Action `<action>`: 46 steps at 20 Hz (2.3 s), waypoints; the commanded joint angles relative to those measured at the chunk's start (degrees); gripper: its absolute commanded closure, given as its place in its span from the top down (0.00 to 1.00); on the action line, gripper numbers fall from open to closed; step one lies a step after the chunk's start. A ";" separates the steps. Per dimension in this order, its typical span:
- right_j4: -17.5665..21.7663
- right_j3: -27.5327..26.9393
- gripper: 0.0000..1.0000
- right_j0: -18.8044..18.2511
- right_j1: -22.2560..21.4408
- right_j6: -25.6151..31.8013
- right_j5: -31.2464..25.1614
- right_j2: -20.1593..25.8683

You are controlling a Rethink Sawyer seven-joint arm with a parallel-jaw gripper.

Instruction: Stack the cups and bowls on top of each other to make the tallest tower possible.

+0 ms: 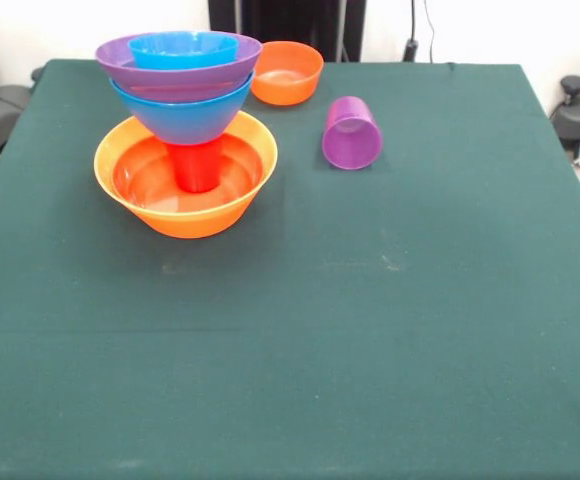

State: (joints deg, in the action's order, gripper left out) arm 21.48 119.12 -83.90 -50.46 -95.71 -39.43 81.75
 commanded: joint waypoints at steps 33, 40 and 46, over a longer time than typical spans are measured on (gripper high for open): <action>20.14 2.18 0.00 -2.40 13.55 24.93 -9.49 -4.47; 21.68 1.70 0.00 -2.64 15.15 25.30 -9.81 -5.04; 24.15 1.71 0.00 -2.73 16.92 25.32 -8.71 -6.16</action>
State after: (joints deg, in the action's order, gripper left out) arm 40.03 119.10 -88.69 -37.32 -88.61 -45.91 81.04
